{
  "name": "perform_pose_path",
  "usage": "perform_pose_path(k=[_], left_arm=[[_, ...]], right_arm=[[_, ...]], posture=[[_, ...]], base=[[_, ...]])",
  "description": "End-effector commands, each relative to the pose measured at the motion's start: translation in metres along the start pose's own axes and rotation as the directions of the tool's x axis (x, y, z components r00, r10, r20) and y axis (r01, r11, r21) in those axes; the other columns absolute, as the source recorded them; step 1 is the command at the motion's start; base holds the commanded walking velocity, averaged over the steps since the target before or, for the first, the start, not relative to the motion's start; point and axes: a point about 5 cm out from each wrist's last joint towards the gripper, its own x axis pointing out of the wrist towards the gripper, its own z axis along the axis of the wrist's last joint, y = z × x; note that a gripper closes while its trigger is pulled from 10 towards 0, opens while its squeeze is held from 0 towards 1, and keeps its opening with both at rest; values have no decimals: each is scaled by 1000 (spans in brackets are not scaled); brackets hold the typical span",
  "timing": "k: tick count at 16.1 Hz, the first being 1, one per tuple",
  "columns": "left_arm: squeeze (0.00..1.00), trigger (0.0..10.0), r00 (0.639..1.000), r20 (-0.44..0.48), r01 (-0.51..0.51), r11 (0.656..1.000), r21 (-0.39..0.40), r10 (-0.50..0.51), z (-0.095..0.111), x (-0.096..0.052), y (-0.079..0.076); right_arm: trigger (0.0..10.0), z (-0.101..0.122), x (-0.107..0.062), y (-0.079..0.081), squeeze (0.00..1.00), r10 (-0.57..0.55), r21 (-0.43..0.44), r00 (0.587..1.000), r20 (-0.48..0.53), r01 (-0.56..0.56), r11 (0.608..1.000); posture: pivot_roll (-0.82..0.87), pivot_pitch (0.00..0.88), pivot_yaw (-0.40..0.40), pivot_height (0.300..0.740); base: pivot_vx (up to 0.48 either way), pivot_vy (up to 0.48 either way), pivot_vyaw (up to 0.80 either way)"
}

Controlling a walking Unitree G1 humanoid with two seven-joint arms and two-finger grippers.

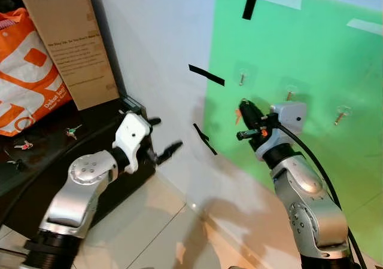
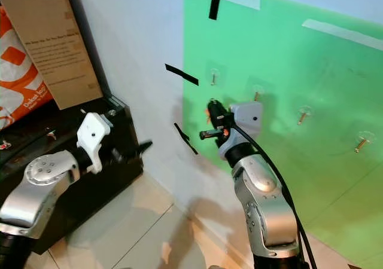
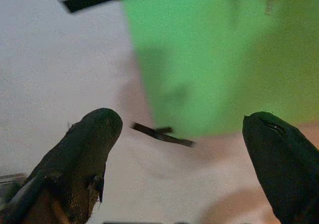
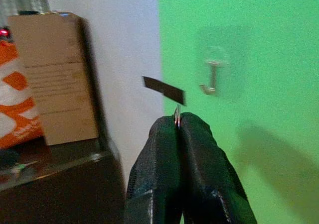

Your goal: Hang keys on a hook

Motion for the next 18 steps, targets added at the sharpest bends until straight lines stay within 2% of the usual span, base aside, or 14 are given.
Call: perform_pose_path(k=[1, 3, 5, 9, 18], left_arm=[[0, 10000, 997, 9, 77, 997, 0, -77, 6, 0, -4], [0, 10000, 993, 17, 114, 993, -14, -114, 8, -1, -5], [0, 10000, 988, 12, 153, 988, -26, -152, 8, -2, -7], [0, 10000, 986, 67, 154, 987, -43, -151, 17, -5, -9], [0, 10000, 984, 77, 163, 985, -52, -159, 24, -6, -9]], right_arm=[[10000, 4, 6, 4, 0, 37, 23, 999, 6, -38, 999], [10000, 6, 11, 4, 0, 44, 30, 999, 1, -44, 999], [10000, 6, 17, 3, 0, 45, 93, 999, -19, -43, 995], [10000, 16, 27, 6, 0, 30, 238, 999, 36, -38, 971], [10000, 14, 39, 5, 0, 3, 333, 1000, 10, -6, 943]], posture=[[-23, 0, 6, 740], [-24, 0, 7, 740], [-18, 0, 4, 740], [-2, 0, -12, 740], [0, 0, -14, 740]], base=[[0, 0, 0], [0, 0, 0], [0, 0, 0], [0, 0, 0], [0, 0, 0]])
